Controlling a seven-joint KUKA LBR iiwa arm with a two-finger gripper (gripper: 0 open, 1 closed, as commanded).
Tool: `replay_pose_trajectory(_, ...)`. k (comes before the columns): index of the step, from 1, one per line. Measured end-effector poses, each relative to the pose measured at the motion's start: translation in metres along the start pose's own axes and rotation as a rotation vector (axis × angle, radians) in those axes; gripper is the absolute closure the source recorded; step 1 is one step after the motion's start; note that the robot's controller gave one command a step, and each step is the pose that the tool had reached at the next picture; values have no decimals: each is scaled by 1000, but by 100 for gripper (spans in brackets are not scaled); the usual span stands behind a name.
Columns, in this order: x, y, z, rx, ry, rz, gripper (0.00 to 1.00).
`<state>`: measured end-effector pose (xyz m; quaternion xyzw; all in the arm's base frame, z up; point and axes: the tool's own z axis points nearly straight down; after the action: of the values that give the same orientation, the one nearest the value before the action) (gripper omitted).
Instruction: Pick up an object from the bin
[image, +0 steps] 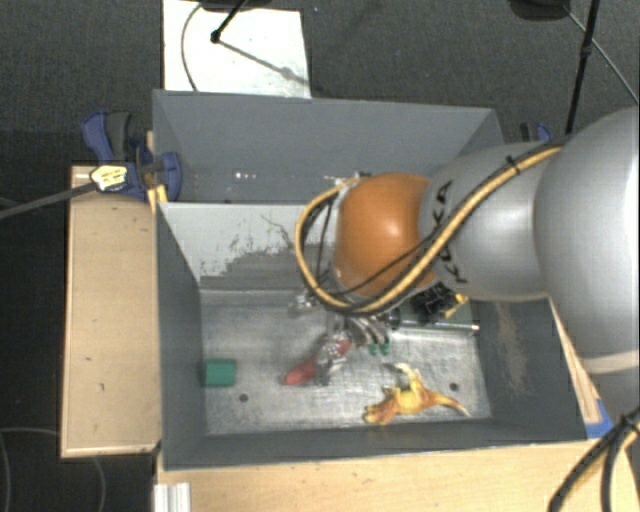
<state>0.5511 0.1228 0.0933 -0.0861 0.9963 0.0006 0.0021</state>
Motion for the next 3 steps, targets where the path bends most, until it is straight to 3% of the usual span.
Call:
replay_pose_trajectory(1,-18,-7,21,-2,2,-172,100)
replay_pose_trajectory(2,-18,-7,21,-3,2,-169,100)
replay_pose_trajectory(3,-17,-10,-64,0,2,-132,100)
